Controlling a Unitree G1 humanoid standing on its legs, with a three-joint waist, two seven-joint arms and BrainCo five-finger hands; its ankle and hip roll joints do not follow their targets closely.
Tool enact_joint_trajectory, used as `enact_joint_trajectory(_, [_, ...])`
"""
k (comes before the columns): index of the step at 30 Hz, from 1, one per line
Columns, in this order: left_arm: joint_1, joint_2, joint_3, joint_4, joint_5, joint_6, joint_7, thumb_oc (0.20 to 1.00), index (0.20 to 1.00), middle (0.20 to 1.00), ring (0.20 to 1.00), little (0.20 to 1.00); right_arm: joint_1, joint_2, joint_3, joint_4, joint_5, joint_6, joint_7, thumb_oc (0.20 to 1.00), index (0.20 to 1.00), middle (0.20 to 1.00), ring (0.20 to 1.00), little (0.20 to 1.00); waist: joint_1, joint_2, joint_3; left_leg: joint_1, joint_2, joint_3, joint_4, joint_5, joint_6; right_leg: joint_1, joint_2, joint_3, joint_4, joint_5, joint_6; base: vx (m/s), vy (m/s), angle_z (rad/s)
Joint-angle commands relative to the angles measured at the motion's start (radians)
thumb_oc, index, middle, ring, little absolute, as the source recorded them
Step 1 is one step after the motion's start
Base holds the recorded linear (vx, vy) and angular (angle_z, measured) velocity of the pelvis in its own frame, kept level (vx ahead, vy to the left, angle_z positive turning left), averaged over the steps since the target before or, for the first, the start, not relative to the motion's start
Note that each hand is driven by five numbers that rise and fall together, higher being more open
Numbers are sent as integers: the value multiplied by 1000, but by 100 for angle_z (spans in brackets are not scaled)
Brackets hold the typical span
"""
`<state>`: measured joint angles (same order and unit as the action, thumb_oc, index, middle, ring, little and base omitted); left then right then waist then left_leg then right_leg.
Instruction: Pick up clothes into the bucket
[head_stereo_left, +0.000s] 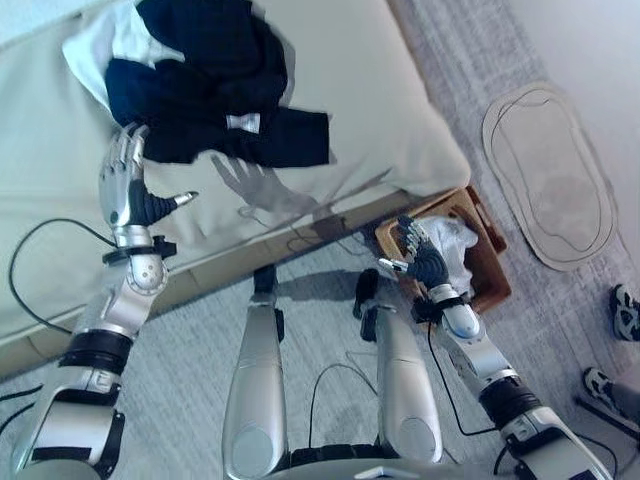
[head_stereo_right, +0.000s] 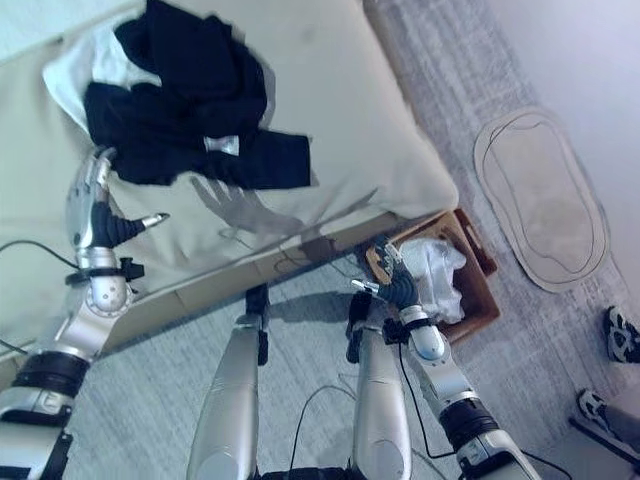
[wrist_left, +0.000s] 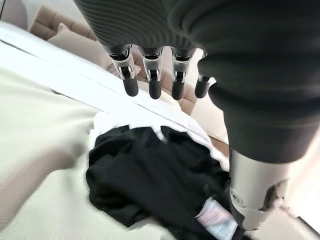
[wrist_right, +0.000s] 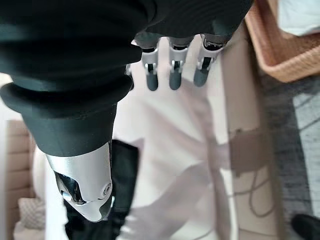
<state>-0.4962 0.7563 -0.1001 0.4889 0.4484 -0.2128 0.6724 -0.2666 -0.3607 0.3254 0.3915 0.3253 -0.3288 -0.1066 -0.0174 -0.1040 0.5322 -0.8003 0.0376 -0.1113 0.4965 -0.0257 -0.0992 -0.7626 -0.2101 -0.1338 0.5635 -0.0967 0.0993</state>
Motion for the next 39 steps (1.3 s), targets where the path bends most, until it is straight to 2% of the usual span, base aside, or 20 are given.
enact_joint_trajectory(1, [-34,37,29,-74,16,5,61,1000,1000,1000,1000,1000,24,-14,-13,-94,-13,-56,-26,1000,1000,1000,1000,1000,-12,-13,-22,-31,-40,63,106,-66,65,20,-14,-1,-67,92,40,-75,20,13])
enact_joint_trajectory(12, [-213,169,8,-40,88,84,144,1000,1000,1000,1000,1000,54,-14,-42,-85,-20,-67,-43,1000,1000,1000,1000,1000,-52,-24,-12,-180,-42,66,123,-62,75,-132,-21,12,-67,124,58,-6,28,1])
enact_joint_trajectory(13, [-239,198,-2,-35,102,90,142,1000,1000,1000,1000,1000,59,-17,-49,-80,-15,-70,-40,1000,1000,1000,1000,1000,-59,-22,-13,-171,-38,63,129,-100,75,-127,-16,17,-59,100,70,10,35,-5])
enact_joint_trajectory(14, [-257,213,-13,-28,109,94,141,1000,1000,1000,1000,1000,62,-18,-50,-81,-14,-71,-36,1000,1000,1000,1000,1000,-65,-26,-12,-191,-41,67,127,-70,80,-141,-21,14,-71,129,63,10,56,-5])
enact_joint_trajectory(16, [-297,241,-39,-9,117,98,139,1000,1000,1000,1000,1000,57,-24,-51,-74,-13,-73,-32,1000,1000,1000,1000,1000,-69,-26,-13,-182,-39,66,132,-105,79,-137,-15,23,-67,108,75,2,41,-8])
enact_joint_trajectory(17, [-322,257,-56,5,120,99,138,1000,1000,1000,1000,1000,53,-28,-48,-77,-14,-75,-29,1000,1000,1000,1000,1000,-76,-31,-12,-200,-42,72,129,-75,84,-150,-19,20,-80,139,69,87,15,-5])
enact_joint_trajectory(18, [-354,275,-81,23,121,101,138,1000,1000,1000,1000,1000,50,-29,-49,-76,-12,-77,-26,1000,1000,1000,1000,1000,-76,-30,-13,-194,-39,67,138,-108,82,-146,-15,26,-72,116,79,-64,34,-2])
enact_joint_trajectory(21, [-447,325,-164,83,117,109,122,1000,1000,1000,1000,1000,38,-37,-40,-84,5,-83,-15,1000,1000,1000,1000,1000,-93,-37,-12,-221,-41,74,132,-75,87,-167,-19,23,-93,151,76,-19,22,-6])
enact_joint_trajectory(23, [-485,334,-198,112,110,107,117,1000,1000,1000,1000,1000,34,-37,-39,-84,9,-85,-13,1000,1000,1000,1000,1000,-93,-37,-13,-213,-40,69,134,-105,84,-163,-13,30,-87,128,84,43,6,-5])
enact_joint_trajectory(24, [-530,350,-242,139,103,111,109,1000,1000,1000,1000,1000,33,-40,-36,-88,12,-88,-14,1000,1000,1000,1000,1000,-102,-41,-12,-239,-42,77,123,-70,90,-185,-17,29,-105,163,78,6,20,-3])
enact_joint_trajectory(26, [-563,360,-275,173,90,110,101,1000,1000,1000,1000,1000,29,-39,-35,-88,12,-90,-16,1000,1000,1000,1000,1000,-109,-46,-12,-252,-42,77,121,-69,91,-196,-16,31,-115,172,80,8,19,-6])
enact_joint_trajectory(27, [-567,360,-278,175,90,109,101,1000,1000,1000,1000,1000,28,-38,-35,-88,12,-89,-16,1000,1000,1000,1000,1000,-106,-44,-13,-239,-38,71,128,-102,87,-187,-11,36,-104,144,89,7,24,-10])
enact_joint_trajectory(28, [-594,367,-310,211,86,115,89,1000,1000,1000,1000,1000,28,-40,-35,-95,12,-90,-19,1000,1000,1000,1000,1000,-117,-49,-12,-270,-39,80,120,-66,93,-214,-16,34,-124,182,83,76,13,-10])
enact_joint_trajectory(29, [-598,367,-313,213,85,115,89,1000,1000,1000,1000,1000,27,-39,-35,-94,12,-90,-19,1000,1000,1000,1000,1000,-114,-47,-13,-257,-35,74,126,-99,89,-205,-11,39,-113,154,92,-64,51,-7])
enact_joint_trajectory(30, [-608,370,-326,226,80,121,76,1000,1000,1000,1000,1000,31,-39,-38,-105,14,-93,-22,1000,1000,1000,1000,1000,-120,-52,-12,-288,-38,82,117,-62,94,-233,-16,38,-131,191,86,79,19,-5])
enact_joint_trajectory(31, [-622,370,-337,238,74,117,68,1000,1000,1000,1000,1000,33,-42,-40,-114,13,-93,-20,1000,1000,1000,1000,1000,-122,-52,-13,-282,-33,78,126,-95,90,-232,-11,43,-123,168,95,-63,40,-3])
enact_joint_trajectory(32, [-630,371,-346,255,68,121,60,1000,1000,1000,1000,1000,37,-45,-44,-122,13,-95,-21,1000,1000,1000,1000,1000,-129,-57,-12,-306,-34,86,122,-63,95,-251,-16,42,-135,199,86,1,20,-4])
enact_joint_trajectory(34, [-652,371,-368,283,70,125,49,1000,1000,1000,1000,1000,46,-47,-53,-131,15,-97,-17,1000,1000,1000,1000,1000,-134,-58,-12,-317,-35,89,119,-61,96,-265,-16,43,-139,204,88,1,17,-5])
enact_joint_trajectory(35, [-655,371,-370,285,69,124,48,1000,1000,1000,1000,1000,45,-47,-53,-131,15,-96,-16,1000,1000,1000,1000,1000,-131,-56,-13,-302,-31,82,125,-94,92,-254,-11,48,-128,176,97,77,-1,-7])
enact_joint_trajectory(39, [-735,365,-455,385,62,149,-30,1000,1000,1000,1000,1000,63,-52,-64,-143,25,-92,-7,1000,1000,1000,1000,1000,-141,-57,-13,-328,-30,84,134,-96,93,-280,-9,52,-127,183,98,19,2,-3])
